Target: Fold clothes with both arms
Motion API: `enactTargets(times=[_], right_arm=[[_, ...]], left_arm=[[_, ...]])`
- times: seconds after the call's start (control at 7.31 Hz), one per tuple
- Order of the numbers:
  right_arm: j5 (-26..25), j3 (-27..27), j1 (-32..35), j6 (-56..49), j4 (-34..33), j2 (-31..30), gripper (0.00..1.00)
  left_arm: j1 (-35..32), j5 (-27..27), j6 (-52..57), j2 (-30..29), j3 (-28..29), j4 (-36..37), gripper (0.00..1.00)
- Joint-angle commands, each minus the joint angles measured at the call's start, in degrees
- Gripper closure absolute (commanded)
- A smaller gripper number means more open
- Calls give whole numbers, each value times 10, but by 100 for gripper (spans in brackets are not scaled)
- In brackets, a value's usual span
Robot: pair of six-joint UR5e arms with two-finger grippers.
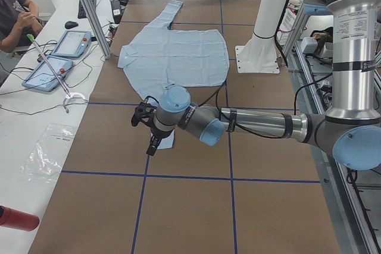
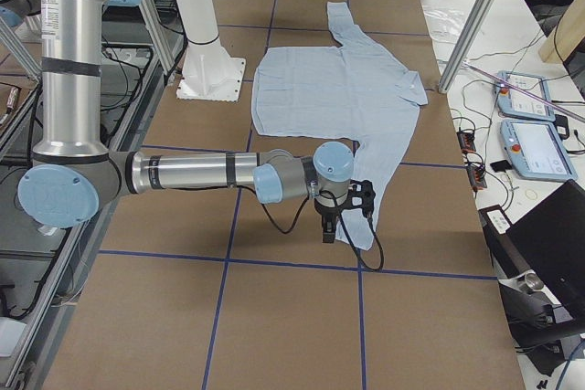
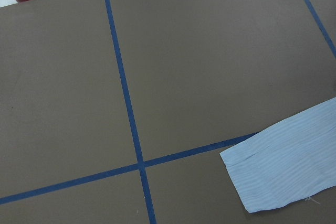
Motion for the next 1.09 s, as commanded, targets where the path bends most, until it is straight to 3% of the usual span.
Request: enactTargets(times=[0.0,0.41,0.68,0.96], right_arm=[[0,1,27,0,0,-11,0],[4,-1,27,1,0,-10,0],[2,-46,19,-2,1,3,0],[0,-62,7,1,61,11,0]], left_arm=[[-1,-5,-2,7,-4,-1,0],[-1,-16,-1,15,-2,-8,0],[1,-14,-2,14,-3,-8,0],[1,-15,3,14,-5,-9,0]])
